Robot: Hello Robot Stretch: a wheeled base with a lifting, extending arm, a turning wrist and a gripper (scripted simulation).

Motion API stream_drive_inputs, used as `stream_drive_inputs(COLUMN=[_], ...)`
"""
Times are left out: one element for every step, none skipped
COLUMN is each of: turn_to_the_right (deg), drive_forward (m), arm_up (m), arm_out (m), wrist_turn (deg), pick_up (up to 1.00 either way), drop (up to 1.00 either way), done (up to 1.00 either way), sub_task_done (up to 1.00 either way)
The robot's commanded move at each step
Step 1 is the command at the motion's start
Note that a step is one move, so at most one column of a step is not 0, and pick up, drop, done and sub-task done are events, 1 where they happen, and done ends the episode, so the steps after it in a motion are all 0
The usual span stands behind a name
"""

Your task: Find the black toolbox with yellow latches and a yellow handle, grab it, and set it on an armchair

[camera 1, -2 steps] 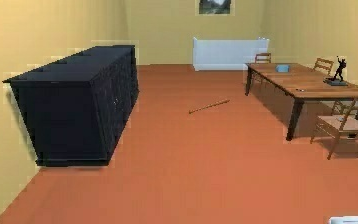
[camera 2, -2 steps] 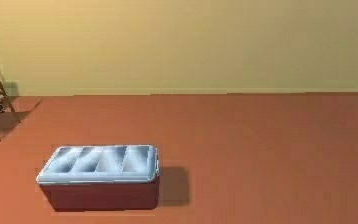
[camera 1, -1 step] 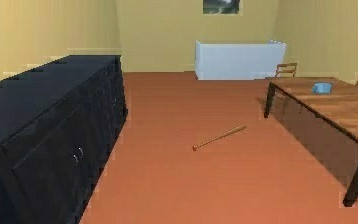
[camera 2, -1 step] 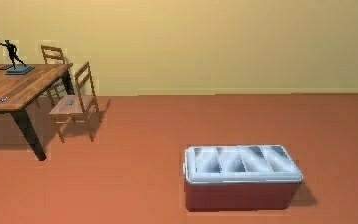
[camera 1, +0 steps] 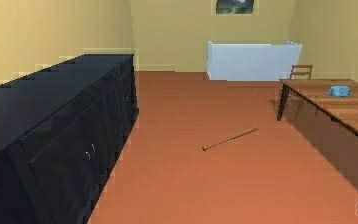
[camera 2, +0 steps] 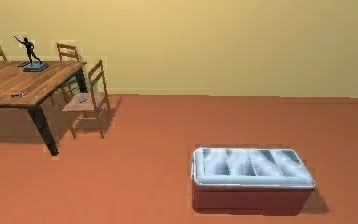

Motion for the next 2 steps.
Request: stream_drive_inputs(turn_to_the_right=[0.0, 0.0], drive_forward=[1.00, 1.00], arm_up=[0.00, 0.00], arm_out=[0.00, 0.00], wrist_turn=[0.0, 0.0], pick_up=[0.00, 0.00], drop=[0.00, 0.00], done=[0.00, 0.00], sub_task_done=[0.00, 0.00])
